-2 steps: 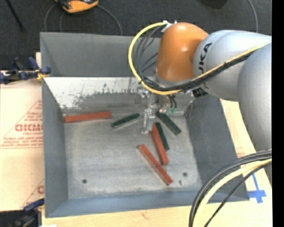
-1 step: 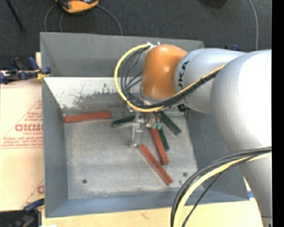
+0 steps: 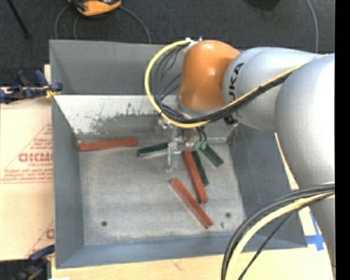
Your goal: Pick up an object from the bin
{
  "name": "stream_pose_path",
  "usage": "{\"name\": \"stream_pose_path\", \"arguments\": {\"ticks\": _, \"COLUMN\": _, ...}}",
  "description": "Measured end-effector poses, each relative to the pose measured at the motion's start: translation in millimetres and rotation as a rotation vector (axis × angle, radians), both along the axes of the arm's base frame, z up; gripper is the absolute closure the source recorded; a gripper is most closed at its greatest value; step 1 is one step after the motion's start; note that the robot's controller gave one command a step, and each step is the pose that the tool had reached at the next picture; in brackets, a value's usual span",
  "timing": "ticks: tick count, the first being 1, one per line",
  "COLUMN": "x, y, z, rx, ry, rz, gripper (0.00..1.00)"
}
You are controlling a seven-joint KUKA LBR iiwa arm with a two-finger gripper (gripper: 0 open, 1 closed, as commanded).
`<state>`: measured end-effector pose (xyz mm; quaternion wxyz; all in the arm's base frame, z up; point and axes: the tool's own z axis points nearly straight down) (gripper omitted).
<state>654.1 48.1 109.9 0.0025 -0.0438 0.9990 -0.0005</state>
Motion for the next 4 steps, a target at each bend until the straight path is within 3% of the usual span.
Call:
{"name": "stream_pose_path", "arguments": {"ticks": 1, "x": -31.0, "y": 11, "z": -9, "rx": 0.0, "ry": 0.002, "rz": 0.033, "gripper": 0.0}}
{"name": "stream_pose_path", "arguments": {"ticks": 2, "x": -12.0, "y": 7, "z": -34, "rx": 0.004, "ry": -0.004, "rz": -0.055, "gripper": 0.0}}
{"name": "stream_pose_path", "arguments": {"ticks": 3, "x": -10.0, "y": -2, "z": -37, "rx": 0.001, "ry": -0.002, "rz": 0.109, "gripper": 1.0}}
{"name": "stream_pose_path", "arguments": {"ticks": 4, "x": -10.0, "y": -2, "z": -37, "rx": 0.001, "ry": -0.002, "rz": 0.109, "gripper": 1.0}}
